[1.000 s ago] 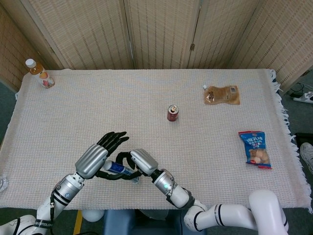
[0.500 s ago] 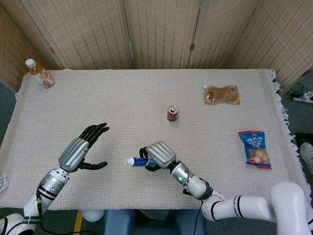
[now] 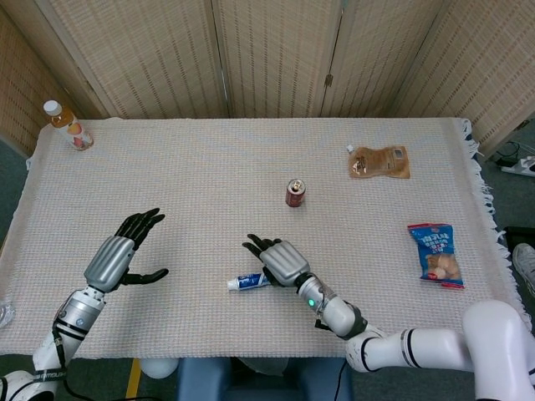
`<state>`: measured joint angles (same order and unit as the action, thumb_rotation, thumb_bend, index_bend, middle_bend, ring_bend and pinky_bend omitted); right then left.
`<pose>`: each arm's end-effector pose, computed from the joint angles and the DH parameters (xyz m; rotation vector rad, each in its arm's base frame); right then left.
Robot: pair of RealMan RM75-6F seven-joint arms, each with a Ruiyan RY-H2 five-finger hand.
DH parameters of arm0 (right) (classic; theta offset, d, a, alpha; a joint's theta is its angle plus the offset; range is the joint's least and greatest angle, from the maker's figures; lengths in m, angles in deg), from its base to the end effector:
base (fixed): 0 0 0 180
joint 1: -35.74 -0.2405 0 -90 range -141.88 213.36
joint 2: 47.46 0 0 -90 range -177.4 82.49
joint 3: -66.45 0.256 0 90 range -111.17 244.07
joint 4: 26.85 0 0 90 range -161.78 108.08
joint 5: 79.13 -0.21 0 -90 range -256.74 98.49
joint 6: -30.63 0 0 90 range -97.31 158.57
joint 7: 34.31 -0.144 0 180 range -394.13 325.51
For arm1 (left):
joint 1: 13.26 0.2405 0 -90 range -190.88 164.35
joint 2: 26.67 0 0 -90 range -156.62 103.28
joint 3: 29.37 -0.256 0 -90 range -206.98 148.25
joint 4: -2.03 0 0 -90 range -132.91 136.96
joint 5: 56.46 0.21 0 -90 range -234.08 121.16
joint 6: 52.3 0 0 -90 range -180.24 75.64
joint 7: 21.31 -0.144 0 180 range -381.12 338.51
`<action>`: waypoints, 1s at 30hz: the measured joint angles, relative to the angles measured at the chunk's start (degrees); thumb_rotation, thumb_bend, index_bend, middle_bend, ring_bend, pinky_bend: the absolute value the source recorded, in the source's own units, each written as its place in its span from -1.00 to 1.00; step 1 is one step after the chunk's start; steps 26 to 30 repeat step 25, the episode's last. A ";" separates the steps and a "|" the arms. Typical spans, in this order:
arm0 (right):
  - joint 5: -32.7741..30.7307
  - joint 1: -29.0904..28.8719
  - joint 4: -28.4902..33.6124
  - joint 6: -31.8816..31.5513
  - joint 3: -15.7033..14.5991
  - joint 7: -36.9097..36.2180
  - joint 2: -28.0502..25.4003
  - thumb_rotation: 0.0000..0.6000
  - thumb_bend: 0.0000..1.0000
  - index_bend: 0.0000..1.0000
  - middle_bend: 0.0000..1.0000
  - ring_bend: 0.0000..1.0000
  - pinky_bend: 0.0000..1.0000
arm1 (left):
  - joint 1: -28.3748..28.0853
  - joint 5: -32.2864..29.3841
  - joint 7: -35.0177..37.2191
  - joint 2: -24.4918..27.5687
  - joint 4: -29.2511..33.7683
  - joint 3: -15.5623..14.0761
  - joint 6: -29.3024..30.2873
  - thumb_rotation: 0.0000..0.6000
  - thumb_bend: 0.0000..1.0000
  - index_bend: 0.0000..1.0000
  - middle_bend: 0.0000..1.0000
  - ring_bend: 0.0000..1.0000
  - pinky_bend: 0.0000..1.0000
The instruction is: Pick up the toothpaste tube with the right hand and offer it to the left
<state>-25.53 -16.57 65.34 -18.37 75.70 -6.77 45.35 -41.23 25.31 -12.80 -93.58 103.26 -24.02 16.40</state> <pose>-0.0726 -0.3158 -0.0630 2.1334 -1.0181 0.9069 -0.1941 0.2803 0.1006 -1.6642 -1.1495 -1.2455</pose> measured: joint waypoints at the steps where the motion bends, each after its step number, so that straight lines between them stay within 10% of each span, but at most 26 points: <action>1: 1.48 0.76 0.99 -0.90 -0.05 -1.11 -1.06 1.00 0.46 -1.00 -0.81 -0.58 -0.53 | 0.22 -0.97 -0.77 0.37 -0.04 0.03 -0.15 -0.08 -0.78 -1.00 -0.91 -1.00 -1.00; 3: 5.32 2.98 3.28 -3.72 -0.43 -3.46 -3.99 1.00 0.46 -1.00 -0.76 -0.55 -0.53 | 0.49 -1.91 -1.97 0.71 -0.16 0.07 -0.16 0.84 -0.78 -1.00 -0.91 -1.00 -1.00; 4: 7.04 4.12 4.26 -5.18 -0.71 -4.45 -5.46 1.00 0.46 -1.00 -0.75 -0.56 -0.53 | 0.78 -2.63 -3.12 0.95 -0.38 0.09 -0.06 0.98 -0.78 -1.00 -0.91 -0.99 -1.00; 8: 13.77 9.84 8.40 -12.28 -2.87 -8.47 -13.36 1.00 0.44 -1.00 -0.87 -0.67 -0.56 | 2.21 -4.98 -5.86 1.30 -2.19 0.23 1.05 1.00 -0.77 -0.97 -0.91 -0.93 -1.00; 14: 18.06 17.98 14.33 -19.21 -7.04 -10.75 -25.16 1.00 -0.30 -1.00 -1.00 -1.00 -1.00 | 5.14 -6.44 -7.78 0.44 -5.86 0.47 5.20 1.00 -0.77 -0.95 -0.90 -0.92 -1.00; 30: 25.83 33.43 15.60 -35.11 -12.93 -16.71 -32.89 1.00 -0.37 -1.00 -1.00 -1.00 -1.00 | 12.52 -5.09 -10.83 0.80 -5.42 -1.94 13.45 1.00 -0.77 -0.97 -0.90 -0.92 -1.00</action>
